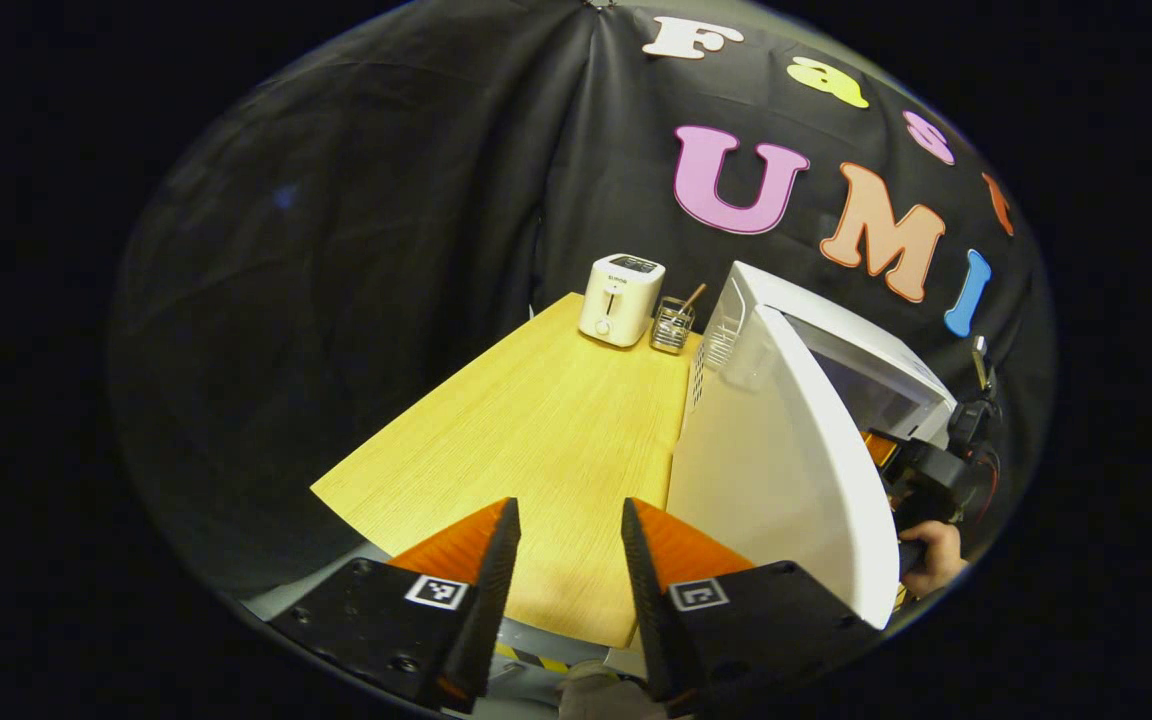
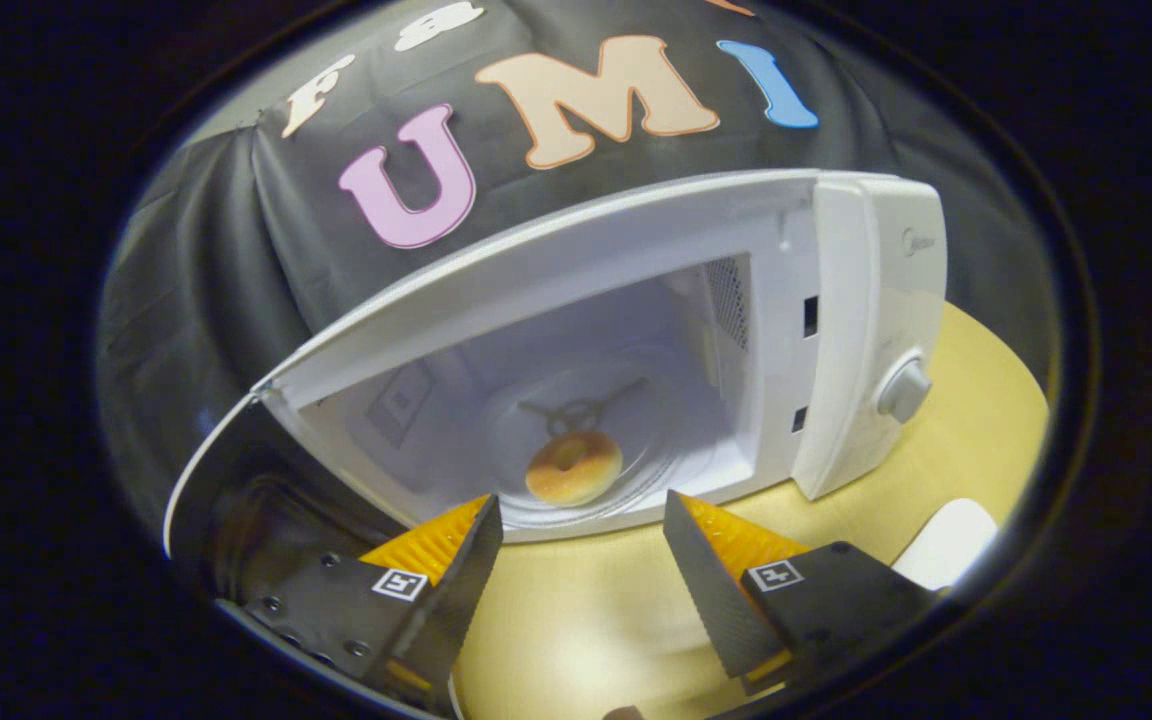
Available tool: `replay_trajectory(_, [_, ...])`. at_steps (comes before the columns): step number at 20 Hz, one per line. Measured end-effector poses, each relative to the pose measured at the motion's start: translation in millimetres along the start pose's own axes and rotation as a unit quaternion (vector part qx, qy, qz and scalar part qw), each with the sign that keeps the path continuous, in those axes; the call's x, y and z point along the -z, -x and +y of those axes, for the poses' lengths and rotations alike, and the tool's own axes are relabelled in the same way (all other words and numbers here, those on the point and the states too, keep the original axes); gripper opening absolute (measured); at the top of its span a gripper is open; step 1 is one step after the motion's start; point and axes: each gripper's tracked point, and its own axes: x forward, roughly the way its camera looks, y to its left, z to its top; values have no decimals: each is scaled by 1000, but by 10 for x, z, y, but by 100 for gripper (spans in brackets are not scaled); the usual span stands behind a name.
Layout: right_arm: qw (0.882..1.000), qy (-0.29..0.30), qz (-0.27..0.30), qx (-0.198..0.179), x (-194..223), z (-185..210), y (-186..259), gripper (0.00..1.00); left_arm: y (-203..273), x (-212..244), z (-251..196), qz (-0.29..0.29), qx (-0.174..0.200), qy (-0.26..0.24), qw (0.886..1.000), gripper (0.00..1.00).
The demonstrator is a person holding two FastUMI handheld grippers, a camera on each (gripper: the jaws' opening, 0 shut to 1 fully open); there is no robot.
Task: Open the microwave oven with the left hand, put the food in, and close the microwave oven.
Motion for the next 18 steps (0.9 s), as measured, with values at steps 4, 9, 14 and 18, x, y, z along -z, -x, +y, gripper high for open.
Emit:
replay_trajectory(4, [1000, -8, 4, -20, -57, 21, 393, 99, 25, 62, -71, 12, 16, -25, 999, 14])
replay_trajectory(9, [1000, 20, -11, -12, -240, -152, 746, 100, 91, 72, -147, 13, 30, -47, 998, 0])
replay_trajectory(14, [999, 24, -26, 6, -476, -441, 1047, 100, 190, 169, -194, 23, 43, -84, 995, 1])
replay_trajectory(18, [998, 49, -27, 32, -584, -765, 1304, 100, 271, 255, -243, 36, 44, -78, 995, 1])
